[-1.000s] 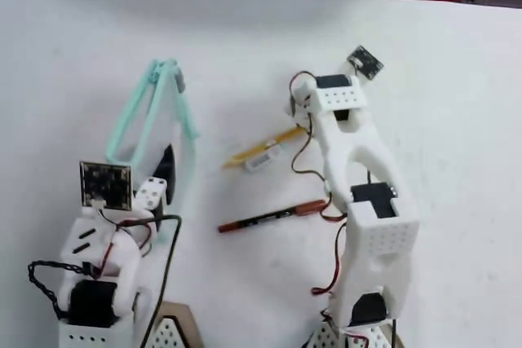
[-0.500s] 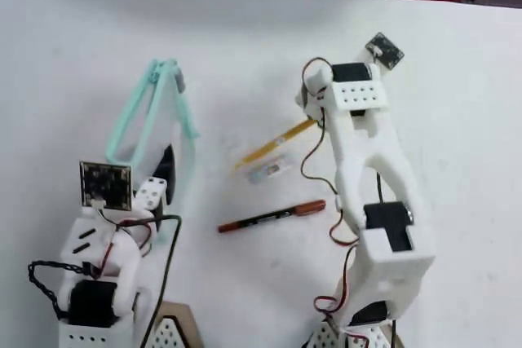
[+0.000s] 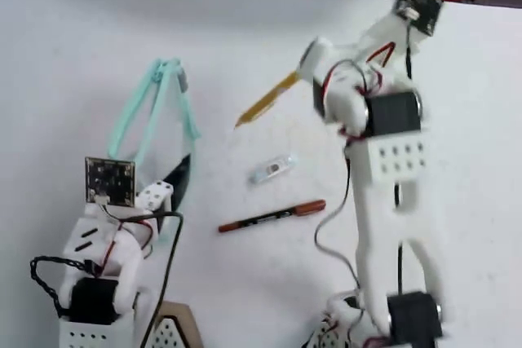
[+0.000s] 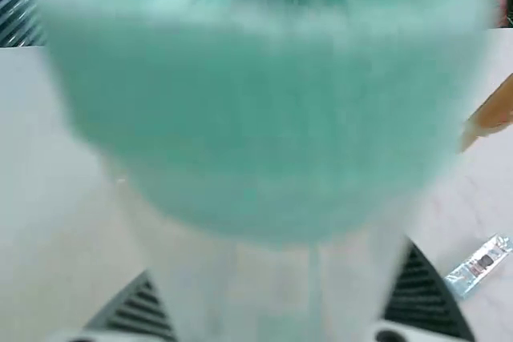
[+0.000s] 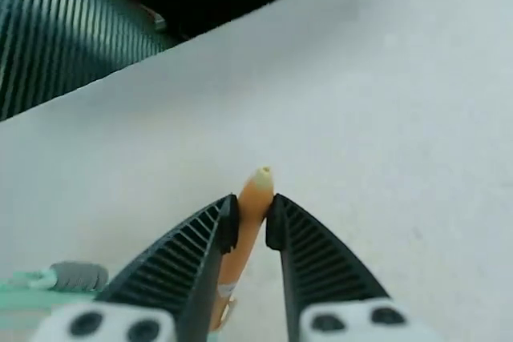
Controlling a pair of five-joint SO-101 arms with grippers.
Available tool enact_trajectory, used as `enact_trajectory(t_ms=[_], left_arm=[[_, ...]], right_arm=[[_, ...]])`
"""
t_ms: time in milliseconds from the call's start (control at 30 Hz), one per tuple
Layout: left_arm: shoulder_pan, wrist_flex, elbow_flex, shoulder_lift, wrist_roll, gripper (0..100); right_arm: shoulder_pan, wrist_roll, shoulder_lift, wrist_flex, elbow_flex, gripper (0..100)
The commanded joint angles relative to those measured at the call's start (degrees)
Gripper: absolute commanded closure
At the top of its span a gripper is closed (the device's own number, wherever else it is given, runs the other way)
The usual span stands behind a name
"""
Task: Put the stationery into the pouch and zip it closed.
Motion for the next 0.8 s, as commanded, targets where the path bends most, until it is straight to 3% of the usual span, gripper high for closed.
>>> enact_trajectory(t_ms=[0,133,467,767], left_arm=[[0.04,5.45,-4.92,-0.40,0.09,73],[-0.13,10.55,-8.70,-0.40,0.70,73],[-0.04,10.81,-9.05,-0.40,4.13,73],[-0.22,11.87,-10.46,-0.48,4.13,73]], right_arm=[[-2.95,6.77,-6.11,-0.04,-1.58,98.1],[-5.32,9.32,-11.03,-1.01,-3.69,98.1],[-11.30,16.88,-14.46,-0.92,-19.16,98.1],[-24.75,19.96,-8.57,-0.57,-28.22,98.1]])
